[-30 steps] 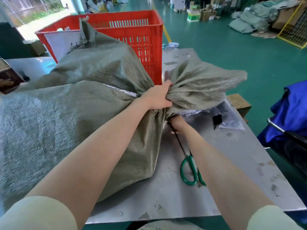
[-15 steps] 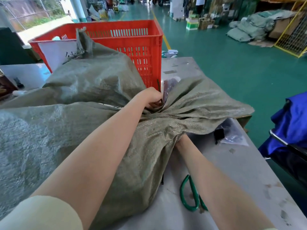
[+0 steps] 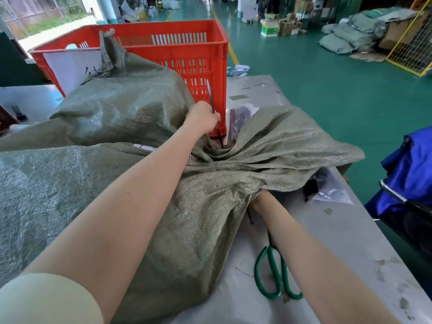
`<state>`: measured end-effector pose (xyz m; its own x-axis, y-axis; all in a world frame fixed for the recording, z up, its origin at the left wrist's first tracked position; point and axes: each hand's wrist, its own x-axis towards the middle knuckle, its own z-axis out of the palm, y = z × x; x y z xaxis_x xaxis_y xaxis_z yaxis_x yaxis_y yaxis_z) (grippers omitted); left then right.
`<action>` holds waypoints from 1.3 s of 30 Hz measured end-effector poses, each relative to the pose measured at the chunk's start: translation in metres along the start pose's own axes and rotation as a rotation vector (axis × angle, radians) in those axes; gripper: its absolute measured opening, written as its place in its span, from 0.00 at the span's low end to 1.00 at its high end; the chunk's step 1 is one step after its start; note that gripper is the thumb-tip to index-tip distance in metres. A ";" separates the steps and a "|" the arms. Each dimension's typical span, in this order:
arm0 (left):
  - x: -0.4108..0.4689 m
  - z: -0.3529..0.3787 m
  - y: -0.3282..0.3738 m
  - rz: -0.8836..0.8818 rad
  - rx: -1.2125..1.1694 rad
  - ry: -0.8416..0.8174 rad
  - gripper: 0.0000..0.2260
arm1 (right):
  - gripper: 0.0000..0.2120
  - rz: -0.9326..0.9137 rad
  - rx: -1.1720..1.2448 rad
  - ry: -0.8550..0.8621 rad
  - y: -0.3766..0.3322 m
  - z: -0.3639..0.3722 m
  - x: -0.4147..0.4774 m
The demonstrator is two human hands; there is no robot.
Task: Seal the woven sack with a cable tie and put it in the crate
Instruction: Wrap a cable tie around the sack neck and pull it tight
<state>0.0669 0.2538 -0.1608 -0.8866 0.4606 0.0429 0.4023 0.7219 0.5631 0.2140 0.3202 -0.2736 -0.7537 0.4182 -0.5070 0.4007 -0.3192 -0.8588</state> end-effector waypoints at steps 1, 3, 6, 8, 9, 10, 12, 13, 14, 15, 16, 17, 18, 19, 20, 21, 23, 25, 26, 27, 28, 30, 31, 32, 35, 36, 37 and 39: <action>0.000 -0.003 0.001 0.023 0.021 -0.006 0.14 | 0.17 0.046 0.057 0.033 0.003 0.000 0.000; -0.002 -0.005 0.001 0.081 0.095 -0.030 0.16 | 0.17 0.014 0.078 0.039 0.009 -0.002 -0.004; -0.010 -0.003 0.003 0.192 0.246 -0.091 0.20 | 0.14 -0.075 -0.116 0.062 0.016 -0.005 -0.010; -0.015 -0.003 0.004 0.260 0.338 -0.138 0.21 | 0.11 -0.097 -0.313 0.074 0.021 -0.008 -0.018; -0.016 -0.003 0.004 0.279 0.366 -0.158 0.21 | 0.08 -0.107 -0.331 0.080 0.025 -0.008 -0.022; -0.019 -0.002 0.005 0.294 0.384 -0.175 0.20 | 0.06 -0.121 -0.343 0.099 0.029 -0.009 -0.027; -0.025 0.001 0.007 0.332 0.401 -0.196 0.18 | 0.04 -0.183 -0.399 0.167 0.035 -0.010 -0.041; -0.027 0.003 0.007 0.347 0.412 -0.212 0.17 | 0.03 -0.234 -0.441 0.200 0.038 -0.011 -0.049; -0.029 0.004 0.007 0.357 0.421 -0.220 0.17 | 0.05 -0.286 -0.465 0.229 0.041 -0.011 -0.056; -0.029 0.006 0.005 0.355 0.423 -0.221 0.17 | 0.08 -0.331 -0.459 0.253 0.043 -0.011 -0.062; -0.030 0.008 0.004 0.354 0.420 -0.213 0.16 | 0.10 -0.355 -0.425 0.266 0.045 -0.011 -0.070; -0.030 0.011 0.001 0.350 0.423 -0.204 0.15 | 0.11 -0.384 -0.391 0.278 0.046 -0.011 -0.074; -0.030 0.012 -0.001 0.349 0.432 -0.198 0.14 | 0.11 -0.421 -0.359 0.288 0.045 -0.010 -0.079; -0.031 0.014 -0.001 0.359 0.443 -0.192 0.14 | 0.11 -0.459 -0.320 0.293 0.044 -0.010 -0.083; -0.032 0.015 -0.002 0.364 0.447 -0.186 0.14 | 0.11 -0.491 -0.281 0.287 0.040 -0.009 -0.087; -0.032 0.015 -0.002 0.366 0.442 -0.188 0.13 | 0.11 -0.519 -0.248 0.266 0.036 -0.009 -0.089; -0.034 0.015 0.000 0.373 0.401 -0.202 0.13 | 0.12 -0.571 -0.220 0.188 0.031 -0.009 -0.093; -0.035 0.015 0.001 0.382 0.348 -0.227 0.13 | 0.14 -0.626 -0.206 0.117 0.025 -0.008 -0.096; -0.035 0.014 0.002 0.394 0.337 -0.238 0.13 | 0.15 -0.649 -0.187 0.086 0.023 -0.008 -0.098; -0.036 0.014 0.002 0.408 0.326 -0.250 0.13 | 0.17 -0.668 -0.175 0.063 0.022 -0.009 -0.098; -0.038 0.010 0.003 0.410 0.304 -0.259 0.14 | 0.18 -0.702 -0.183 0.041 0.020 -0.009 -0.099; -0.039 0.003 0.006 0.416 0.225 -0.263 0.14 | 0.16 -0.801 -0.258 0.025 0.015 -0.008 -0.101; -0.039 -0.001 0.007 0.429 0.192 -0.260 0.15 | 0.12 -0.848 -0.309 0.036 0.011 -0.007 -0.101; -0.039 -0.004 0.009 0.443 0.181 -0.263 0.15 | 0.07 -0.891 -0.365 0.067 0.007 -0.006 -0.100; -0.041 -0.010 0.011 0.483 0.190 -0.269 0.16 | 0.10 -1.067 -0.466 0.223 -0.011 0.000 -0.092; -0.043 -0.011 0.013 0.483 0.148 -0.283 0.18 | 0.11 -1.116 -0.458 0.247 -0.017 0.003 -0.091; -0.046 -0.011 0.014 0.475 0.063 -0.314 0.18 | 0.10 -1.146 -0.442 0.253 -0.022 0.006 -0.089; -0.049 -0.009 0.016 0.423 -0.214 -0.426 0.19 | 0.07 -1.105 -0.369 0.227 -0.027 0.008 -0.082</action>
<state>0.1149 0.2381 -0.1464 -0.4751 0.8799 -0.0097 0.6042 0.3342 0.7234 0.2609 0.2872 -0.2081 -0.6908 0.4661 0.5527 -0.2551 0.5582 -0.7895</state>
